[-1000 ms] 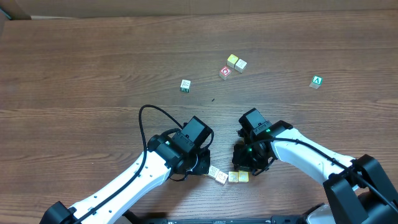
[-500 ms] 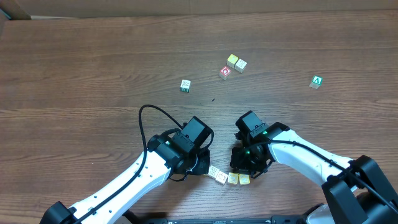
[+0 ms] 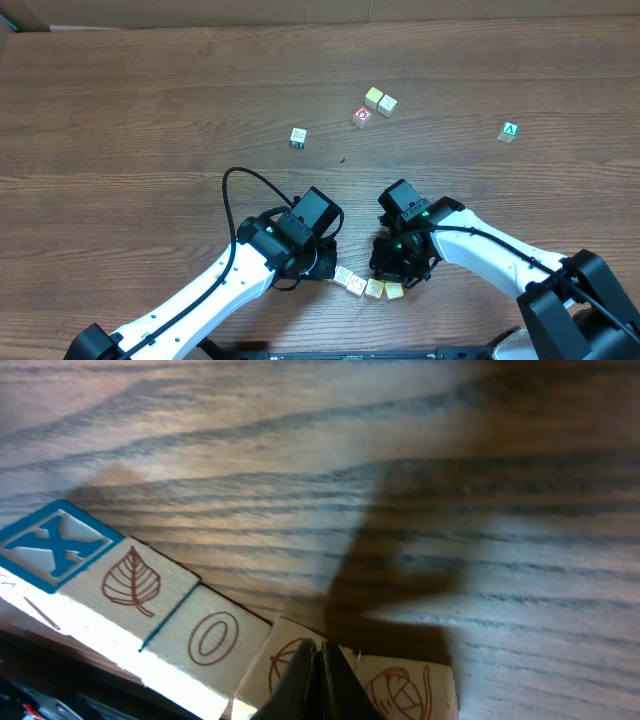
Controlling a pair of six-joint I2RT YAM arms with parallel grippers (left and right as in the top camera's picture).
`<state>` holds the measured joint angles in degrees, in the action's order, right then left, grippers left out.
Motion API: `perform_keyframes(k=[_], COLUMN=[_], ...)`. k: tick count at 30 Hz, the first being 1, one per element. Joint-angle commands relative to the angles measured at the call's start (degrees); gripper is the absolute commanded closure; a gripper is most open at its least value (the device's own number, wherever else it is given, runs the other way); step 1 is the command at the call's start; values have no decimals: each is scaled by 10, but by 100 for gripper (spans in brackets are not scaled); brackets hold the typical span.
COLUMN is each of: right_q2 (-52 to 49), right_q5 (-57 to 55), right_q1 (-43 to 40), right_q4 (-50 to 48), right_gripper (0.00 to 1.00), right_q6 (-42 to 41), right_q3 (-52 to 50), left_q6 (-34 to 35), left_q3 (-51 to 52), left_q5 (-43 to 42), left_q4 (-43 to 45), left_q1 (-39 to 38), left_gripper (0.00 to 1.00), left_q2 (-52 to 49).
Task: Flip 5 blocks
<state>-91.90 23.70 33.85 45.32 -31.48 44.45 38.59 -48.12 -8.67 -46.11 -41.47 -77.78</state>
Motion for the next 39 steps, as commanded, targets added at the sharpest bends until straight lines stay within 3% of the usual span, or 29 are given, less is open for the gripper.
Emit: perform_keyframes(k=[1, 32, 39], right_q2=[-1, -1, 3], right_q5=[5, 33, -35], right_q1=[3, 3, -37], right_q4=[3, 8, 9], right_gripper=[96, 96, 96], right_q6=[-3, -33, -60], right_q3=[-2, -2, 37], left_q6=[-13, -13, -14], left_q3=[-13, -13, -13], left_q5=[21, 63, 63], left_q4=[0, 5, 6], left_q1=[3, 3, 3], left_gripper=[96, 96, 96], left_q2=[3, 3, 3])
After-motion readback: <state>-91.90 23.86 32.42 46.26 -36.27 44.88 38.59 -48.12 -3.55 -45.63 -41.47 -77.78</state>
